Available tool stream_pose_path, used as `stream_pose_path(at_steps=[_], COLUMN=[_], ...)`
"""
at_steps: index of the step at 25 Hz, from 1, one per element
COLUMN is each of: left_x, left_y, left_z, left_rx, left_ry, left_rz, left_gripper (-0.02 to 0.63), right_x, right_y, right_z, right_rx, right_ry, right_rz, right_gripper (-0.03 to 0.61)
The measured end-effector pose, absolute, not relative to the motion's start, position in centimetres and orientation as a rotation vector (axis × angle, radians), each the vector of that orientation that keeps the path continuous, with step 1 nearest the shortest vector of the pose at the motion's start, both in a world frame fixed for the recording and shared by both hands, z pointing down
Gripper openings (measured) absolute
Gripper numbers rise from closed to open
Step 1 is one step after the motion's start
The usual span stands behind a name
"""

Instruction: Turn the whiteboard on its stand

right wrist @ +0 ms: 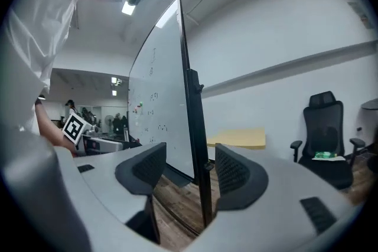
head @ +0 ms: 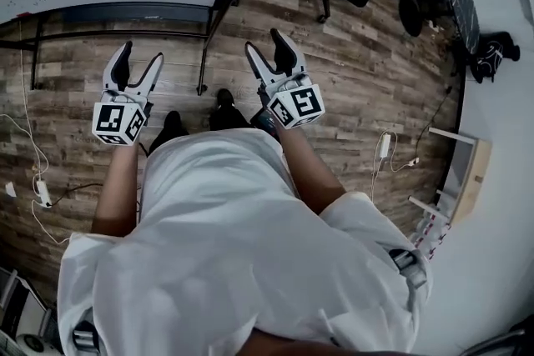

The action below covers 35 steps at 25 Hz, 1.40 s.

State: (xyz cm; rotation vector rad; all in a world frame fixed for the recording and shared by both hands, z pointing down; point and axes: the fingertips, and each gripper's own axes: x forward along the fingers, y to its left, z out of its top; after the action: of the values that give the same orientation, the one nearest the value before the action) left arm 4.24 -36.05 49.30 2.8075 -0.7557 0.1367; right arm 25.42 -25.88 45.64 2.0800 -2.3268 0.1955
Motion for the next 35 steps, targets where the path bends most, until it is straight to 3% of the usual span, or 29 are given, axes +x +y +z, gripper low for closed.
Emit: stream_pose_path(at_steps=[16,35], left_x=[4.0,1.3], left_y=[-33.3,-29.2], left_z=[47.0,45.6], left_rx=[2.601,2.512], left_ry=[-1.394,-1.579], left_rz=[0.083,0.098], left_gripper=[0.311,0.311], right_x=[29.1,25.7], right_y=[-35.0,-39.5], right_z=[43.9,44.3], right_rx=[1.509,1.238], right_ry=[-2.769,-2.847], right_rz=[0.105,0.135], right_gripper=[0.255,0.278])
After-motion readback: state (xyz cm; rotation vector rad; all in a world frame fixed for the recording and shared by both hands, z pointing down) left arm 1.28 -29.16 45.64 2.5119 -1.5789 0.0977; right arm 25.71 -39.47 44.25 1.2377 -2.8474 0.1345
